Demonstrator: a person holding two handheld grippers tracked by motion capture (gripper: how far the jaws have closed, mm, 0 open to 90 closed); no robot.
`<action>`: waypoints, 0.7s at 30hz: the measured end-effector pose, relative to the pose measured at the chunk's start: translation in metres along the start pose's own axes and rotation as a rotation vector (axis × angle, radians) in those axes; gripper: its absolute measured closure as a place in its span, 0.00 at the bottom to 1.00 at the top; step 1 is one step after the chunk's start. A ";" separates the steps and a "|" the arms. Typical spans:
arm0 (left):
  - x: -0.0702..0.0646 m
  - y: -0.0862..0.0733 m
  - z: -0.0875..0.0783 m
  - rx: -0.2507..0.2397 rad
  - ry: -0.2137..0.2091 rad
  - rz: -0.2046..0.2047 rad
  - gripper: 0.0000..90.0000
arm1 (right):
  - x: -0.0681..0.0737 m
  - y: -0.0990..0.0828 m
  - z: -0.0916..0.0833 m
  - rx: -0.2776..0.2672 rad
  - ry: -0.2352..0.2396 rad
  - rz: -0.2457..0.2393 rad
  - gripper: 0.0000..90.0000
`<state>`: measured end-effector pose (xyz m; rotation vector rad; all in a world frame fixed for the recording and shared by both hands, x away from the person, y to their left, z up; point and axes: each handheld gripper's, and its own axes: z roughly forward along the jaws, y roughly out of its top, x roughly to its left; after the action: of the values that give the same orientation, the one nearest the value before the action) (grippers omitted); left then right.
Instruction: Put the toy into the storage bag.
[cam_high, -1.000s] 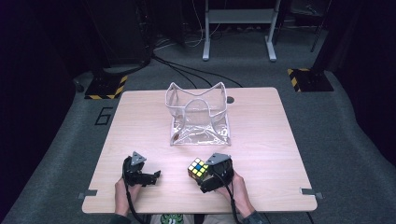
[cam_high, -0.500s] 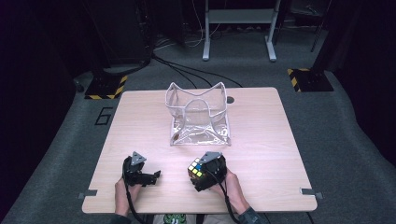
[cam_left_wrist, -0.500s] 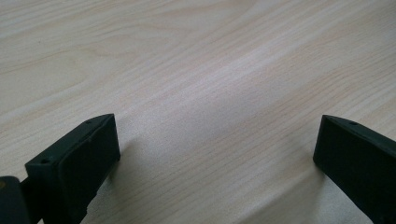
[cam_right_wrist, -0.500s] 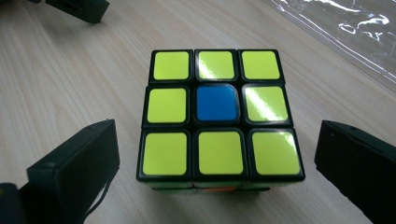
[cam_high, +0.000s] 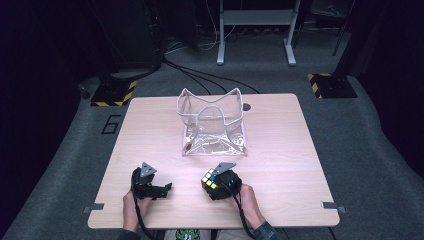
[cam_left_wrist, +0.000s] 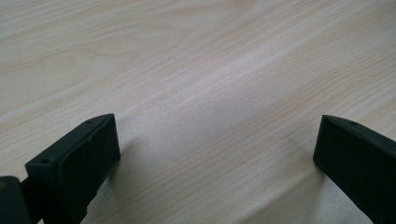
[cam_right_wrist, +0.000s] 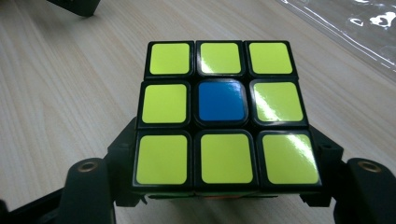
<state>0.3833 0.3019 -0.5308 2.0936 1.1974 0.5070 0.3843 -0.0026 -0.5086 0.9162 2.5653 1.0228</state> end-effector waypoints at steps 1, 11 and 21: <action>0.000 0.000 0.000 0.000 0.000 0.000 0.00 | 0.000 0.000 0.000 0.000 -0.005 -0.002 0.36; 0.000 0.000 0.000 0.000 0.000 0.000 0.00 | 0.000 0.002 -0.007 -0.014 0.000 -0.015 0.37; 0.000 0.000 0.000 0.000 0.000 0.000 0.00 | -0.001 0.008 -0.021 -0.037 -0.006 -0.026 0.37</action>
<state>0.3833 0.3019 -0.5307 2.0939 1.1973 0.5075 0.3797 -0.0098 -0.4878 0.8725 2.5372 1.0550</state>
